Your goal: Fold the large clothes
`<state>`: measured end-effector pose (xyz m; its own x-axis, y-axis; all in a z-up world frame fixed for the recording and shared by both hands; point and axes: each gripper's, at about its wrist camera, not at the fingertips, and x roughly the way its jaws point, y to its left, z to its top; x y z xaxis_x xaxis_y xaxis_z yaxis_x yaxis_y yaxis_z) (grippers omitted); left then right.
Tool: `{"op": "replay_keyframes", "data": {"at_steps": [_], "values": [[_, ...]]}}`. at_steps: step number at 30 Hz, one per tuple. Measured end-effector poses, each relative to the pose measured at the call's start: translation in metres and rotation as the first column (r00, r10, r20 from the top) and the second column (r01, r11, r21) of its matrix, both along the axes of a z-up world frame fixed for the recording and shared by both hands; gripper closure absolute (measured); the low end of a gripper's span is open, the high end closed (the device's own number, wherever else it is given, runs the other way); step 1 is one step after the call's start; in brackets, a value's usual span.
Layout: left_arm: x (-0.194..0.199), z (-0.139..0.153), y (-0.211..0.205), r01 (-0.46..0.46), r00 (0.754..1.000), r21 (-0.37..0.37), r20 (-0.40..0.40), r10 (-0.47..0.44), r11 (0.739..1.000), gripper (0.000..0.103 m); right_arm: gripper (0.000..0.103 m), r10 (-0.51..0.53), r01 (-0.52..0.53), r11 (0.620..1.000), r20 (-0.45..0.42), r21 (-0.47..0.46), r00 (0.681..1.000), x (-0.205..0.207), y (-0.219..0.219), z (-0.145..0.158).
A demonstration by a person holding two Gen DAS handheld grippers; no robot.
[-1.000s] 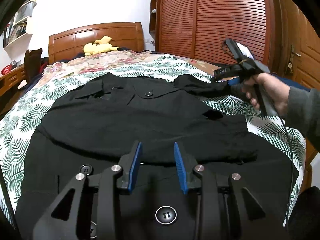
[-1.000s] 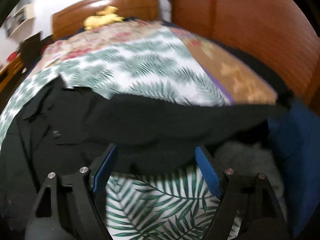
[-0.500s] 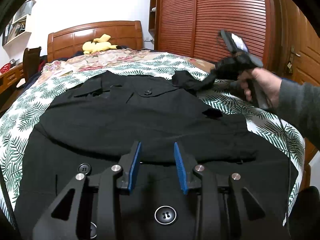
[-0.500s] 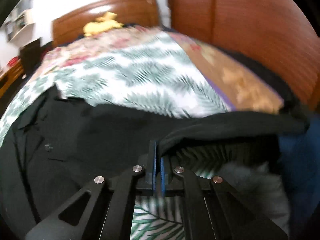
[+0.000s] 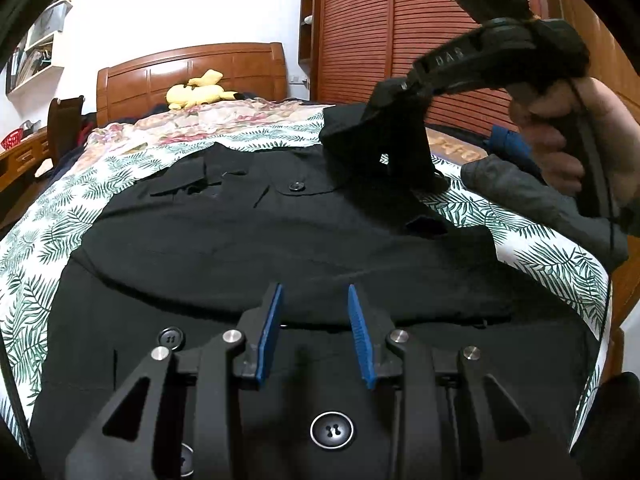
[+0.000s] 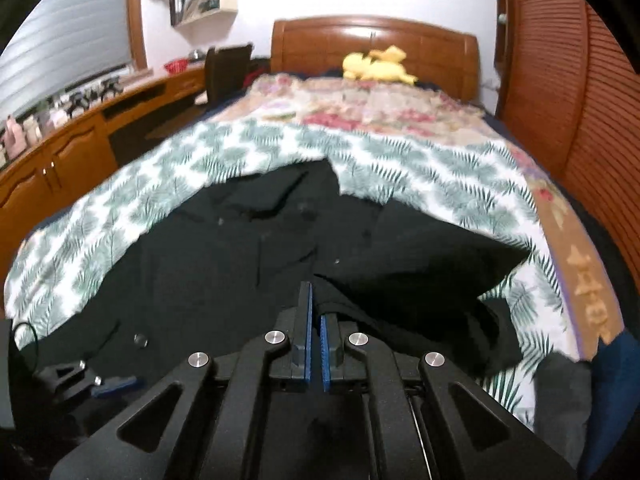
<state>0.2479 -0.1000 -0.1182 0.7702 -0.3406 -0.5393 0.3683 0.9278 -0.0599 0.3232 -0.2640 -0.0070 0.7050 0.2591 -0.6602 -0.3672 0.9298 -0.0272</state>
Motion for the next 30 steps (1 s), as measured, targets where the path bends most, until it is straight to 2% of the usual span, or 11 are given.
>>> {"op": "replay_keyframes", "data": {"at_steps": [1,2,3,5,8,14,17,22,30], "values": [[0.0,0.0,0.0,0.0,1.0,0.0,0.0,0.0,1.0,0.071,0.098,0.0,0.0,1.0,-0.007,-0.025,1.0,-0.003,0.003,-0.002],[0.0,0.0,0.0,0.0,1.0,-0.001,0.001,0.0,1.0,0.071,0.088,0.001,-0.002,0.998,-0.009,-0.057,1.0,-0.007,0.007,-0.004],[0.0,0.0,0.0,0.0,1.0,-0.001,0.0,0.0,1.0,0.071,0.072,0.006,-0.006,0.996,-0.006,-0.086,1.0,-0.012,0.009,-0.004],[0.0,0.0,0.0,0.0,1.0,-0.001,0.001,0.0,1.0,0.071,0.061,0.019,-0.018,0.996,0.005,-0.086,1.0,-0.018,0.006,-0.003],[0.0,0.0,0.0,0.001,1.0,-0.001,0.002,-0.001,1.0,0.071,0.061,0.043,-0.037,0.996,0.07,-0.08,0.997,-0.032,0.0,0.009],[0.0,0.001,0.0,-0.001,1.0,0.0,-0.002,0.001,1.0,0.071,0.059,0.014,-0.002,0.998,0.168,-0.068,0.986,-0.044,-0.015,0.046],[0.001,0.001,0.0,-0.001,1.0,-0.001,-0.002,0.001,1.0,0.071,0.057,-0.031,0.05,0.994,0.192,-0.096,0.981,-0.036,-0.024,0.053],[0.001,0.001,0.0,-0.002,1.0,-0.004,-0.002,0.002,1.0,0.071,0.053,-0.168,0.193,0.97,0.167,-0.144,0.971,-0.004,-0.058,0.032],[0.001,0.001,0.0,-0.004,1.0,-0.008,-0.005,0.004,1.0,0.071,0.051,-0.355,0.348,0.917,0.0,-0.193,0.935,0.054,-0.124,-0.041]]}}
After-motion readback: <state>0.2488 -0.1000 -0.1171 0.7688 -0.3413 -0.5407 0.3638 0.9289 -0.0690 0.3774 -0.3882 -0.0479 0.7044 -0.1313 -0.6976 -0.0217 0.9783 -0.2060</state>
